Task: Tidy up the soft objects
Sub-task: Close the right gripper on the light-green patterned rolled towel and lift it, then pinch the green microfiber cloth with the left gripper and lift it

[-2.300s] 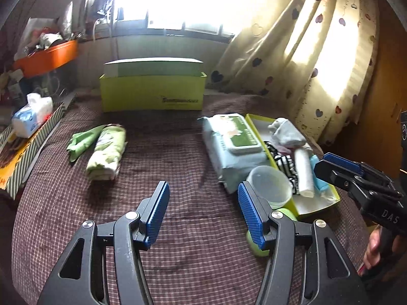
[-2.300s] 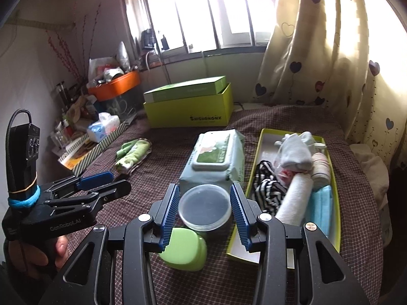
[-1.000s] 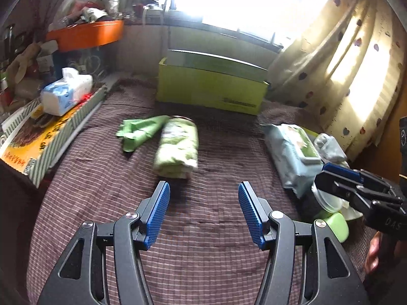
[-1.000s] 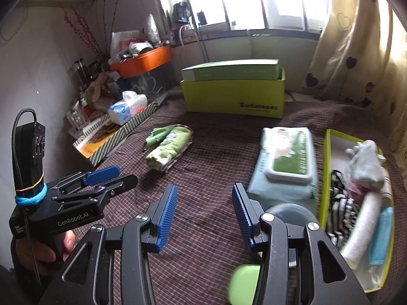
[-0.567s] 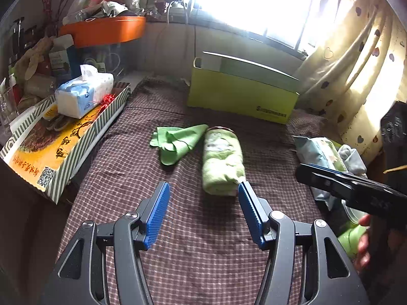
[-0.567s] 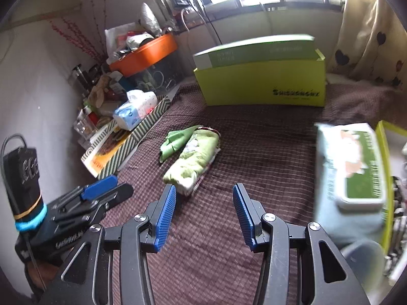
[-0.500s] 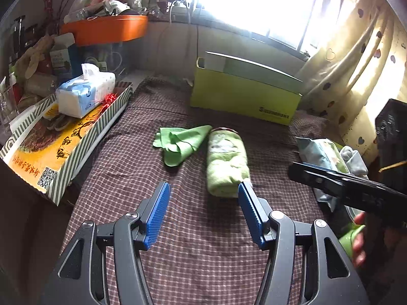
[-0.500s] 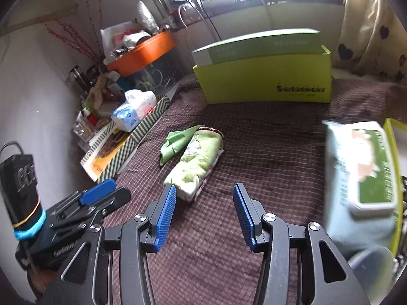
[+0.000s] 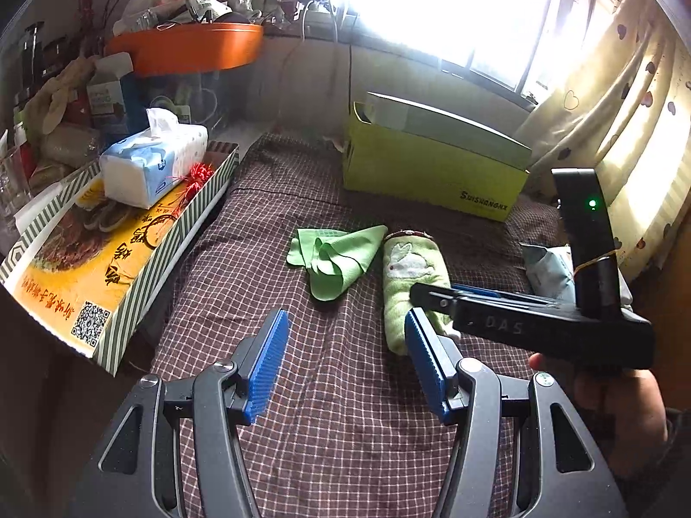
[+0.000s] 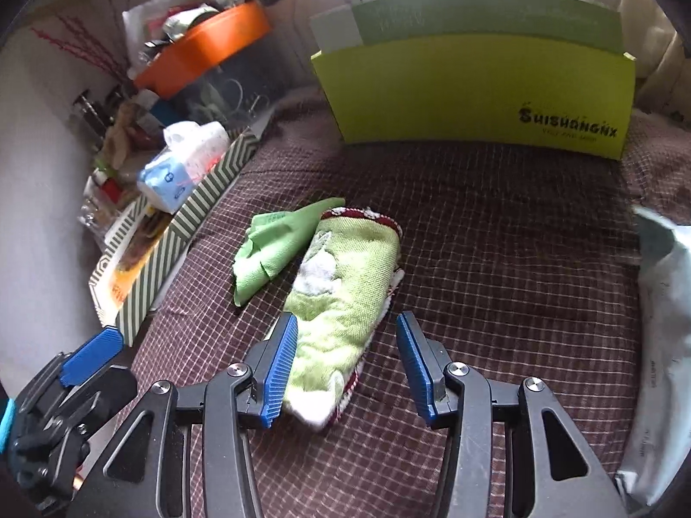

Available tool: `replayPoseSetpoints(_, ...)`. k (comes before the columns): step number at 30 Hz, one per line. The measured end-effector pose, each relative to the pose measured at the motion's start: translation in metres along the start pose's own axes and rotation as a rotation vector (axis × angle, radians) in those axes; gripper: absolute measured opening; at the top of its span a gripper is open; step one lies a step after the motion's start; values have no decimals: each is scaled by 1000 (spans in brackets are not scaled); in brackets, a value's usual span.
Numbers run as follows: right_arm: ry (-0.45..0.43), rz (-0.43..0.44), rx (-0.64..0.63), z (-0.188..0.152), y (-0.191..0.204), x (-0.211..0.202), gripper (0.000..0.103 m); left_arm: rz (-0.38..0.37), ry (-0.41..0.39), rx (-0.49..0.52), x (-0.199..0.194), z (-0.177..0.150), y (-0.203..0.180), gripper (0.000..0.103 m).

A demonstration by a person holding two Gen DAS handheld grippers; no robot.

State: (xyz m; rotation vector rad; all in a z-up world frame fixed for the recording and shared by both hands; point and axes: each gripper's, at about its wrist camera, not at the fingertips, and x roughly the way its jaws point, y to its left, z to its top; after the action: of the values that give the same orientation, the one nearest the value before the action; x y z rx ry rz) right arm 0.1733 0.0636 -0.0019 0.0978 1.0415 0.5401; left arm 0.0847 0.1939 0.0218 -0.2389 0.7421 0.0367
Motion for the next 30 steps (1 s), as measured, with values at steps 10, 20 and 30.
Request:
replayPoseSetpoints(10, -35, -3, -15, 1, 9, -14, 23, 3, 36, 13, 13, 16, 3, 57)
replayPoseSetpoints(20, -146, -15, 6, -8, -12, -89, 23, 11, 96, 79, 62, 41, -15, 57)
replayPoseSetpoints(30, -202, -12, 6, -12, -21, -122, 23, 89, 176, 127, 137, 50, -16, 57)
